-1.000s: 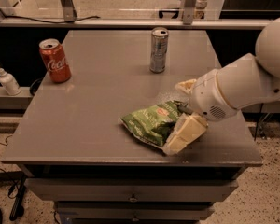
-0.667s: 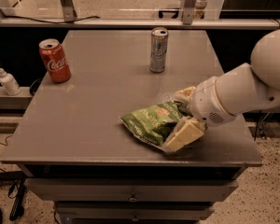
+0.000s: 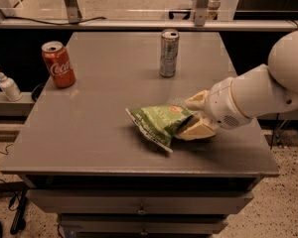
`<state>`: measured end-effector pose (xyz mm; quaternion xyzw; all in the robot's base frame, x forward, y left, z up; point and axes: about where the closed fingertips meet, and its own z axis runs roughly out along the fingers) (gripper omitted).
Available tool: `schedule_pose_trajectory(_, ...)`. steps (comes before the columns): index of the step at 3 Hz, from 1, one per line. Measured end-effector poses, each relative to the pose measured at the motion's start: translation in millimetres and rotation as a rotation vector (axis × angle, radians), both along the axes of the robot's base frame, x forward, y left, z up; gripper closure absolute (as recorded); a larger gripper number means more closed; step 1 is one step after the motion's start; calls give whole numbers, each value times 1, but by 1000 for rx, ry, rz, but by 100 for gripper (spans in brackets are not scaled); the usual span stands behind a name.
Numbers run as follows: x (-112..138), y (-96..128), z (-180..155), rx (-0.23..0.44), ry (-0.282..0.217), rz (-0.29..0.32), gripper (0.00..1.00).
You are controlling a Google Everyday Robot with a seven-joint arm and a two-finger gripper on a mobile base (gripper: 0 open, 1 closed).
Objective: Move green jalapeno chip bag near redbull can
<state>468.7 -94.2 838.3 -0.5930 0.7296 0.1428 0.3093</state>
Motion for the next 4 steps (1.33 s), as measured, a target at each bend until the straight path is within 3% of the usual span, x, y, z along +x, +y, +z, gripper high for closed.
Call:
schedule_pose_trajectory(1, 16, -11, 13, -20, -39, -6, 88)
schedule_pose_trajectory(2, 38, -26, 34, -59, -79, -15, 100)
schedule_pose_trajectory(3, 76, -50, 66, -138, -146, -28, 100)
schedule_pose_trajectory(4, 73, -46, 66, -128, -146, -26, 100)
